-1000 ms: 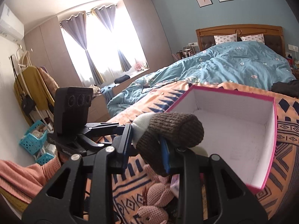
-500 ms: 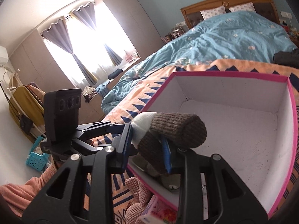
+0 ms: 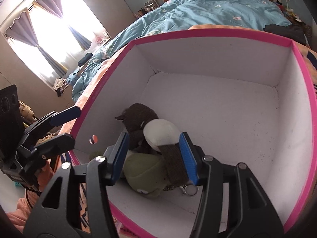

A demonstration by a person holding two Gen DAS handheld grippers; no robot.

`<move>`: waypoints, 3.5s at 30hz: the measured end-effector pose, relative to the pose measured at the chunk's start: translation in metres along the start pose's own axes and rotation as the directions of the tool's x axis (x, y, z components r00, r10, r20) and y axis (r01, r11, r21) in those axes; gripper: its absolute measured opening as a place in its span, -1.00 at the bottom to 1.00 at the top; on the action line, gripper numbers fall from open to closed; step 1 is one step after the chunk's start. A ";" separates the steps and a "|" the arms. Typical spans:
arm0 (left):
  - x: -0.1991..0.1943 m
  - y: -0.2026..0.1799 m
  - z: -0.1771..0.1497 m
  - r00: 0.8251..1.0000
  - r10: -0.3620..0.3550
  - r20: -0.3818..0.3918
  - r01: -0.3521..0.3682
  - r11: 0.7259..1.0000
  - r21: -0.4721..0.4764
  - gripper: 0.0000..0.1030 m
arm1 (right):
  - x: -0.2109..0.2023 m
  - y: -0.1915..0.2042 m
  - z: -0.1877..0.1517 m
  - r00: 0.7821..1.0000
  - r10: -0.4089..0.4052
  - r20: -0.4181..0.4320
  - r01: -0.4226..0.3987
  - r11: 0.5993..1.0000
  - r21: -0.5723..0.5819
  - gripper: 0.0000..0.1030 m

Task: Organize objects
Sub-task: 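Lower the brown plush into the pink box and open the right gripper, then move the right gripper to the pink knitted bunny and grasp its head, then lift the pink knitted bunny with the right gripper over the pink box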

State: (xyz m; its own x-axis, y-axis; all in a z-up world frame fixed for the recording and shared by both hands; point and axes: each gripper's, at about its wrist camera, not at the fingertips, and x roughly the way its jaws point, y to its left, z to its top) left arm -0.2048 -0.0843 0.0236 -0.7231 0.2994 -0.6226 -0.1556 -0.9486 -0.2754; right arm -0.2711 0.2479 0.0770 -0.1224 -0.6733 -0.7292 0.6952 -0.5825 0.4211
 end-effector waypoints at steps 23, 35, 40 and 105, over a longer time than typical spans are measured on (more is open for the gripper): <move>-0.060 -0.044 -0.085 0.989 -0.132 0.066 0.125 0.987 0.099 0.71 | -0.098 0.069 -0.134 0.977 0.087 0.193 -0.043 0.974 -0.223 0.21; -0.042 -0.037 -0.119 0.989 -0.149 -0.011 0.149 0.989 0.018 0.71 | -0.045 0.090 -0.191 0.990 -0.110 0.086 0.130 0.950 -0.284 0.31; -0.043 -0.037 -0.126 0.988 -0.151 -0.022 0.152 0.988 0.010 0.71 | -0.033 0.094 -0.203 0.980 -0.169 0.108 0.196 0.922 -0.333 0.37; -0.044 -0.130 -0.083 0.951 -0.306 -0.053 0.310 0.931 0.191 0.31 | -0.163 0.039 -0.157 0.932 0.006 0.364 0.039 0.992 -0.117 0.18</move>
State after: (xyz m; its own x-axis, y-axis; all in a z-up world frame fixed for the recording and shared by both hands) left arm -0.0965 0.0346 0.0262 -0.6040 0.5799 -0.5467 -0.4975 -0.8102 -0.3098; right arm -0.1129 0.4062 0.1279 -0.3676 -0.7961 -0.4807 0.7677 -0.5515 0.3264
